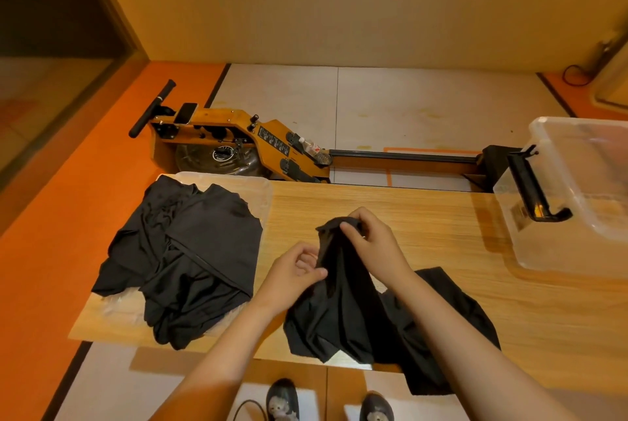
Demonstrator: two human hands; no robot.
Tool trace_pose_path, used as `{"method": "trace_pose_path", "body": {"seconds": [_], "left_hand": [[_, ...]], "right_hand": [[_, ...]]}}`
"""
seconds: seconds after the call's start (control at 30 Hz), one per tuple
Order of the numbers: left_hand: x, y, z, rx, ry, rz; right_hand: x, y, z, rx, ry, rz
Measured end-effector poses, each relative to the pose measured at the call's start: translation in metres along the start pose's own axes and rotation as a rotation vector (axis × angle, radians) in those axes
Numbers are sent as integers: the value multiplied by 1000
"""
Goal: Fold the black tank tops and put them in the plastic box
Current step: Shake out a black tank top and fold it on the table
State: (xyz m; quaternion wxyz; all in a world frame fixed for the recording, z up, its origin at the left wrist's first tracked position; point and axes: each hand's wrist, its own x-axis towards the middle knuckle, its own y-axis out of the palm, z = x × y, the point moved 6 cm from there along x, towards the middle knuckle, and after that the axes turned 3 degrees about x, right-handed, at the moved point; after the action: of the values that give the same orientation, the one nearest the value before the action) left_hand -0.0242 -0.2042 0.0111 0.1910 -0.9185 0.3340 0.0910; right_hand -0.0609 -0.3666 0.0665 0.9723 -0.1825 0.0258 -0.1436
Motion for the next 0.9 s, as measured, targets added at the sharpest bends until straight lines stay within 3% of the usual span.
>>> {"method": "trace_pose_path", "body": {"seconds": [0.07, 0.17, 0.33, 0.7, 0.9], "left_hand": [[-6, 9, 32, 79, -59, 22], [-10, 12, 68, 187, -98, -71], [-4, 3, 82, 463, -92, -184], [17, -10, 80, 303, -191, -156], [31, -47, 8, 277, -40, -149]], "right_hand": [[3, -3, 0, 7, 3, -31], [5, -9, -2, 50, 27, -68], [1, -27, -6, 95, 45, -119], [-7, -73, -30, 52, 104, -257], [2, -101, -18, 40, 99, -326]]}}
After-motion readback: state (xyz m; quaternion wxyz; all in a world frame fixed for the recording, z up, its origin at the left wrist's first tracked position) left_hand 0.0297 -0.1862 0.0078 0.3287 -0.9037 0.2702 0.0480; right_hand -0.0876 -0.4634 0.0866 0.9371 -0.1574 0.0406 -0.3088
